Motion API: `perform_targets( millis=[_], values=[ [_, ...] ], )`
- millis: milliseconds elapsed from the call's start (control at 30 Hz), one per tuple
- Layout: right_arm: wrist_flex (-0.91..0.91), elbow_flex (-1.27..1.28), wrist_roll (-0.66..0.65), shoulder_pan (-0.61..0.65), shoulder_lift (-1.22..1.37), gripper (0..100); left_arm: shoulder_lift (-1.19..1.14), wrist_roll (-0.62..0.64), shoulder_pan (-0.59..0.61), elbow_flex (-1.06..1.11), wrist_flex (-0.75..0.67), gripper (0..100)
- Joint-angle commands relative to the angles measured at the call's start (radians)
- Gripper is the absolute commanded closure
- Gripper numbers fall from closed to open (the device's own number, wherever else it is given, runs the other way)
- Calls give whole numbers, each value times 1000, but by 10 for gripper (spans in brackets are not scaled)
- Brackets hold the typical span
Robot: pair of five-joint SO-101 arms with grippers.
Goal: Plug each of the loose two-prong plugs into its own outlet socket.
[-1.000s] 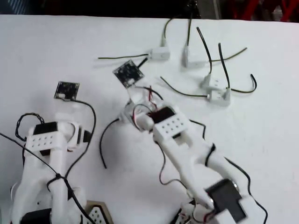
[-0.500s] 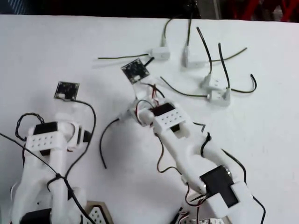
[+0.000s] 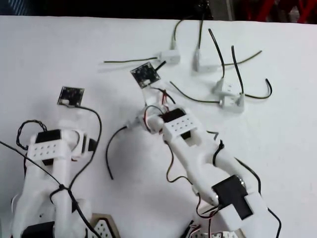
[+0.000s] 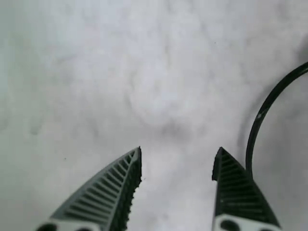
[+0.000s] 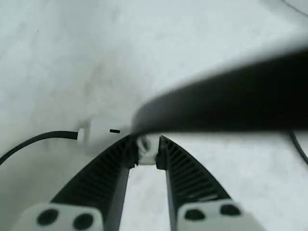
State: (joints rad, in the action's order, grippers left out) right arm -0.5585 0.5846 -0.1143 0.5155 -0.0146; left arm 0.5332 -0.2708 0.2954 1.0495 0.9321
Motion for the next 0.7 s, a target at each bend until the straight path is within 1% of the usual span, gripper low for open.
perform_targets(
  millis=[0, 233, 367, 500, 667],
  values=[
    [-10, -37, 8, -2, 35, 981, 36, -11, 10, 0, -14, 758],
    [-68, -37, -5, -2, 64, 981, 35, -11, 10, 0, -14, 758],
    [-96, -38, -94, 7, 84, 981, 33, -11, 10, 0, -14, 758],
    [-93, -44, -161, 44, 133, 981, 31, -11, 10, 0, -14, 758],
    [-148, -104, -181, 45, 159, 981, 31, -11, 10, 0, -14, 758]
  ],
)
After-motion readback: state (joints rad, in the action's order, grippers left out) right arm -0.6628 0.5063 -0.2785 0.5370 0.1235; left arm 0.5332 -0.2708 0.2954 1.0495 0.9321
